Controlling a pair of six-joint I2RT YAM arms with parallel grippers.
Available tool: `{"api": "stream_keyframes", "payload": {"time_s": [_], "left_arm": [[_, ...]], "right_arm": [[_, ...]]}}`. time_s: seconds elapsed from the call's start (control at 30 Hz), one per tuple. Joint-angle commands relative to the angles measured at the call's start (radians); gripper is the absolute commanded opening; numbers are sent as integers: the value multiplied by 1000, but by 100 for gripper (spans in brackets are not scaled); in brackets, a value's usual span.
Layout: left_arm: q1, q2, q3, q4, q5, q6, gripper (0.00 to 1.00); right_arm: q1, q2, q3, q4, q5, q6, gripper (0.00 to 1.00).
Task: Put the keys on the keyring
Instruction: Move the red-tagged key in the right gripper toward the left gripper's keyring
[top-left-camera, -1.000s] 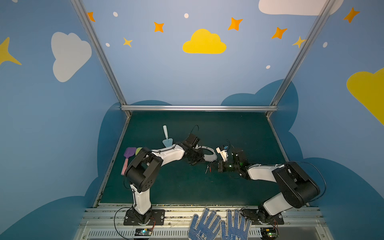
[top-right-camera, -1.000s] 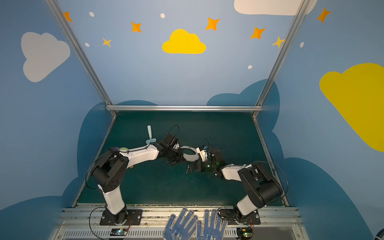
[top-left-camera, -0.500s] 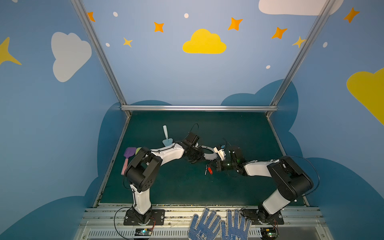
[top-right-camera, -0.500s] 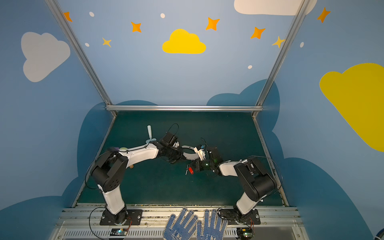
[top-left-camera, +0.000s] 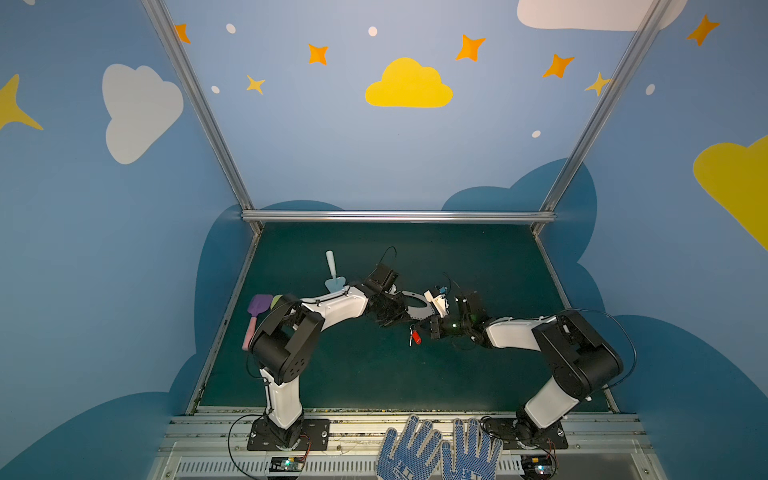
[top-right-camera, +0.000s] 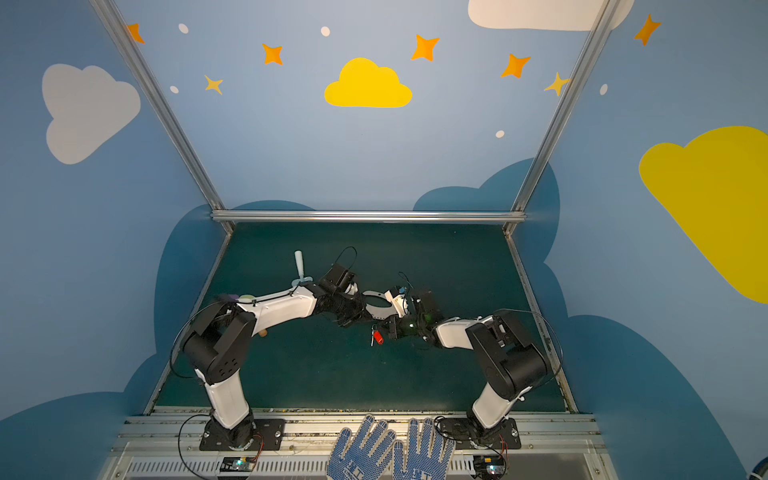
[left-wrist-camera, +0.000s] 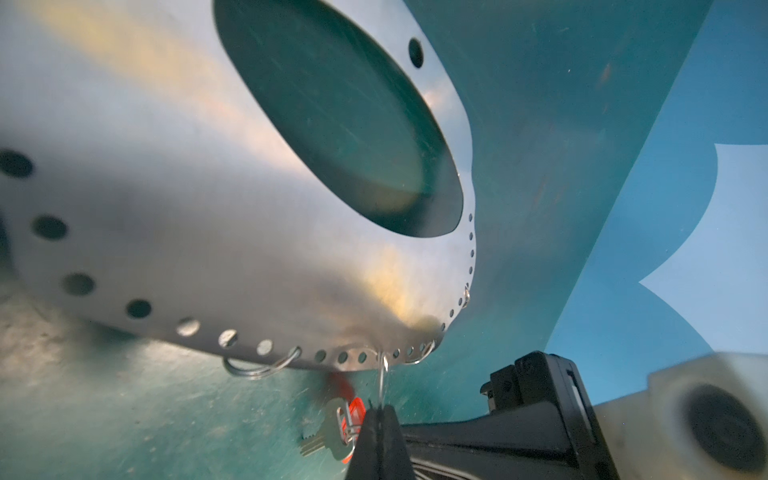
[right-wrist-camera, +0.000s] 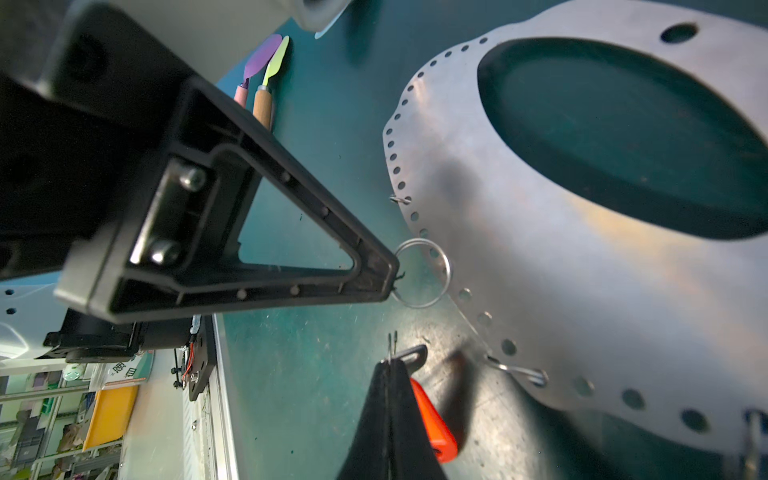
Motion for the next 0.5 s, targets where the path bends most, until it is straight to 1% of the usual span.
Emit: {"api": "stream_keyframes", "payload": {"time_s": [0.0,0.43,0.47], "left_arm": [[5,-31,10,-9,10,18,4],[6,-38,6,-8,13,17,4],[6,-39,7,-8,13,18,4]], "right_arm": [[6,18,32,-18,-11,-23,0],[8,37,47,-34,-3,-39,0],[8,37,70,-35,1,-38,0]]}}
